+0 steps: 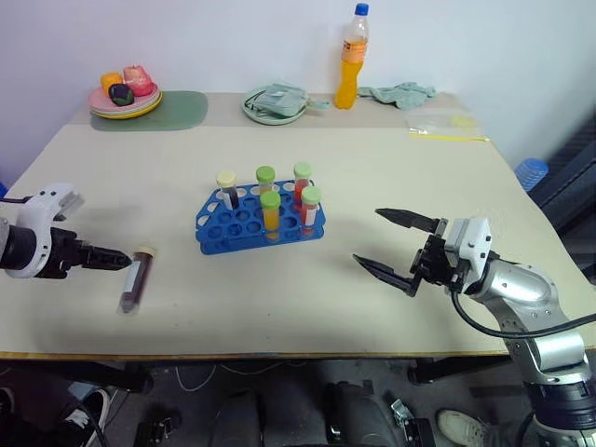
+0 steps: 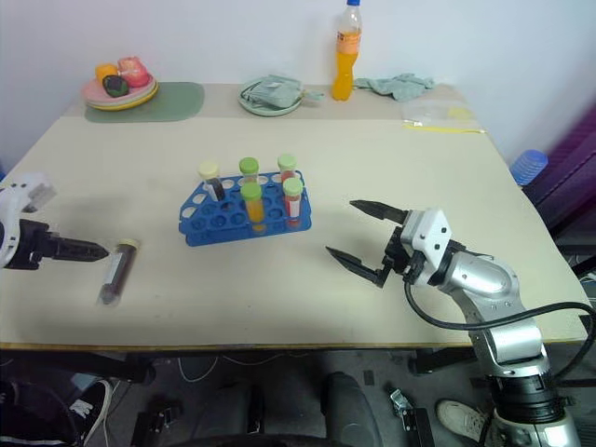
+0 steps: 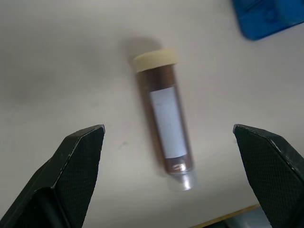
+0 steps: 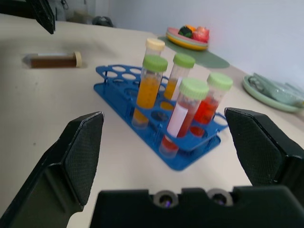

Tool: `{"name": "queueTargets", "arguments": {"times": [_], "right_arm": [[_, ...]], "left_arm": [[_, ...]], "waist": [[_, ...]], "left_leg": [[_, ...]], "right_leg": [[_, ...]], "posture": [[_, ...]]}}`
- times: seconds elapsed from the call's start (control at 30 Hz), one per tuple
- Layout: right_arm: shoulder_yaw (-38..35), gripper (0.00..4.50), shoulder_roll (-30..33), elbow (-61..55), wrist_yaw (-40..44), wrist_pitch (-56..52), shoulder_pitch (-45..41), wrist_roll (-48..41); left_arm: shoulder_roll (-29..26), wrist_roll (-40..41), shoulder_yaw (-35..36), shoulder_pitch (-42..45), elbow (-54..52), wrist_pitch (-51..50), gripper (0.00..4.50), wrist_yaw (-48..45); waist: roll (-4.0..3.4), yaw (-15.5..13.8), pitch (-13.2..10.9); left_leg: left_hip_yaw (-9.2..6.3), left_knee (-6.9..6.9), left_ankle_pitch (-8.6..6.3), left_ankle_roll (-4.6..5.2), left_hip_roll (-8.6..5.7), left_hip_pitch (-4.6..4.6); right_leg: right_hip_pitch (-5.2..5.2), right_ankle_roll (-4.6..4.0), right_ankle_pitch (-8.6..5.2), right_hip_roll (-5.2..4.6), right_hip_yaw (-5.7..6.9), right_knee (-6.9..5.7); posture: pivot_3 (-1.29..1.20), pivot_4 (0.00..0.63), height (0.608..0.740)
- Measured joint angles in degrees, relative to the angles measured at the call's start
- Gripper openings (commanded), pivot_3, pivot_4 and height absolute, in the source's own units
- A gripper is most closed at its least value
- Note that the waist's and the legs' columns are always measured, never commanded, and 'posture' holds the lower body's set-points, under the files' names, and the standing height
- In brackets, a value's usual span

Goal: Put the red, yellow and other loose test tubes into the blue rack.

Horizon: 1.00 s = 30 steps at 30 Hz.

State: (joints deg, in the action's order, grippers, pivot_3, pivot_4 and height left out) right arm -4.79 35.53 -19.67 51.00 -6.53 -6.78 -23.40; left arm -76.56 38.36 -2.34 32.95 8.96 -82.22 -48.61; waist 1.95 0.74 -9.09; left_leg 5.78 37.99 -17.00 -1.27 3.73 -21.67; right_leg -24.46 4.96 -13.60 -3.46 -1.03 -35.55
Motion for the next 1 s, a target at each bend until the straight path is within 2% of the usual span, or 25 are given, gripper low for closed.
{"name": "queueTargets", "arguments": {"times": [0.23, 0.37, 0.83, 0.93, 1.0], "right_arm": [[0.2, 4.50, -0.9, 0.2, -0.6, 1.4, 1.3, 0.9], [0.2, 4.50, -0.9, 0.2, -1.6, 1.4, 1.3, 1.4], [0.2, 4.50, -0.8, -1.0, -3.7, -2.0, -0.2, 1.4], [0.2, 4.50, -0.8, -1.5, -4.2, -2.4, -0.5, 1.5], [0.2, 4.50, -0.8, -1.7, -4.4, -2.8, -0.8, 1.5]], "left_arm": [[5.1, -4.7, -4.9, 5.2, 6.4, 1.9, 4.47, -1.6], [6.0, -5.7, -8.0, 5.9, 6.5, 1.9, 4.47, -3.9], [9.5, -10.6, -9.8, 7.6, 11.8, 1.6, 4.47, -4.8], [10.8, -10.9, -9.7, 8.1, 12.6, 1.2, 3.62, -4.4], [11.7, -11.0, -9.6, 8.3, 12.9, 0.8, 2.68, -4.0]], "waist": [[0.06, -0.1, 0.0], [0.06, 0.0, 0.0], [0.08, -0.1, 0.0], [0.08, -0.1, 0.0], [0.10, -0.1, 0.1]], "left_leg": [[-0.01, 0.05, 0.00, 0.00, -0.01, -0.04], [-0.01, 0.05, 0.00, 0.00, -0.01, -0.05], [-0.04, 0.11, 0.00, 0.00, -0.01, -0.04], [-0.04, 0.12, 0.00, 0.01, -0.01, -0.04], [-0.04, 0.13, 0.00, 0.01, -0.01, -0.05]], "right_leg": [[0.02, 0.01, 0.00, -0.01, 0.00, -0.01], [0.00, 0.01, 0.01, -0.01, 0.00, -0.03], [0.00, 0.01, 0.00, 0.00, -0.01, -0.15], [0.00, 0.01, 0.00, -0.01, -0.01, -0.16], [0.00, 0.02, 0.01, -0.01, -0.01, -0.16]], "posture": [[0.00, 0.150, 0.740], [0.00, 0.150, 0.740], [0.00, 0.150, 0.740], [0.00, 0.150, 0.740], [0.00, 0.150, 0.740]]}}
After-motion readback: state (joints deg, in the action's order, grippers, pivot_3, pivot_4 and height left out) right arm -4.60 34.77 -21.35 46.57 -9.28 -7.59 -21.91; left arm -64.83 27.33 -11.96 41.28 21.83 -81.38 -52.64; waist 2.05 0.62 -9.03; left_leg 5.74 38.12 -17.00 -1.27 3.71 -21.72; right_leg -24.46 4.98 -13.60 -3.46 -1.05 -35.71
